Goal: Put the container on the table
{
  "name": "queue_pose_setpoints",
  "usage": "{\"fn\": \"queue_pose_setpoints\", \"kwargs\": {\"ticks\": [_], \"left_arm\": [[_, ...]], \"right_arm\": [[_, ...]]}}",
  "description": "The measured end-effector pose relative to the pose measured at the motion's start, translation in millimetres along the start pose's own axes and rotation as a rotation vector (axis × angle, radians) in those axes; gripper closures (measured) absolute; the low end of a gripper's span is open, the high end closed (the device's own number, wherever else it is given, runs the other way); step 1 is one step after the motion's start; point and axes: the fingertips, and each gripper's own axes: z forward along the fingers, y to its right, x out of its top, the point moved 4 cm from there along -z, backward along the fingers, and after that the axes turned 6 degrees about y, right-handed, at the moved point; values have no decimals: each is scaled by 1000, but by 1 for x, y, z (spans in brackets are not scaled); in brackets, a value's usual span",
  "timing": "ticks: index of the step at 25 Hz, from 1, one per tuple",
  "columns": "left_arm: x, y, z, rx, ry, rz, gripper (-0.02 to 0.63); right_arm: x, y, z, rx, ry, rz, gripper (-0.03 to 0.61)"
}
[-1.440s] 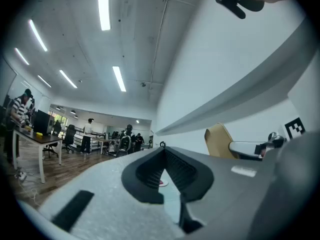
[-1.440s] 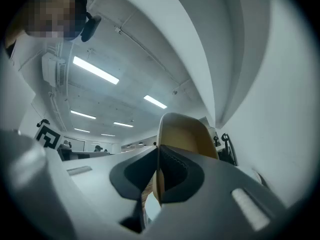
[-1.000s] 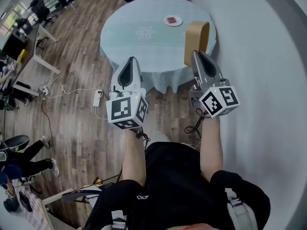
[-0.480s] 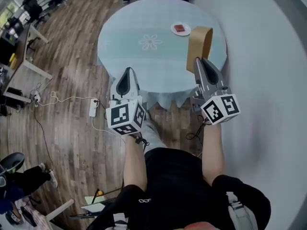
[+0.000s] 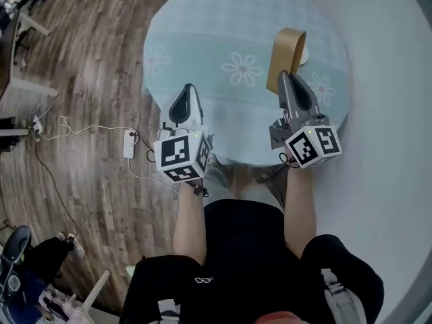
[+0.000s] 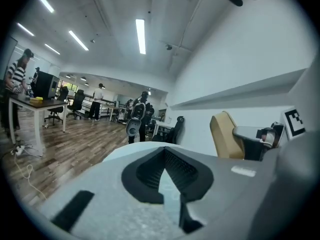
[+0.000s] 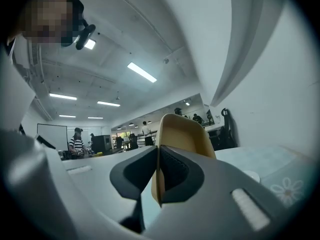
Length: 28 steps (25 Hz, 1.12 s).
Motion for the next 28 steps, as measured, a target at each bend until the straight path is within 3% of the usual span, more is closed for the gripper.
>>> {"fn": "queue_pose_setpoints", "kwargs": {"ticks": [5,9,15,19,24,26,28], "left_arm": [[-2,-23,58,-41,-52,-28,617],[10,-31,85,-71,-61,-27,617],[10,-72,86,17,-81,-29,617],[5,-98,76,80,-98,-29,617],[-4,-120,64,123,-105,-31,617],[-7,-119,64,120,-104,-32,617],[-6,-114,69,106,-98,-33,617]], "right_arm": [[-28,22,54,-43,-129,-53,551],[-64,52,105,-34,-311,-168,551],[-166,100,179,42,-624,-306,551],[-224,121,202,32,-790,-362,549],[-257,124,208,-15,-817,-290,537],[-252,119,209,-11,-770,-241,453],[-227,113,209,-17,-663,-180,449]]}}
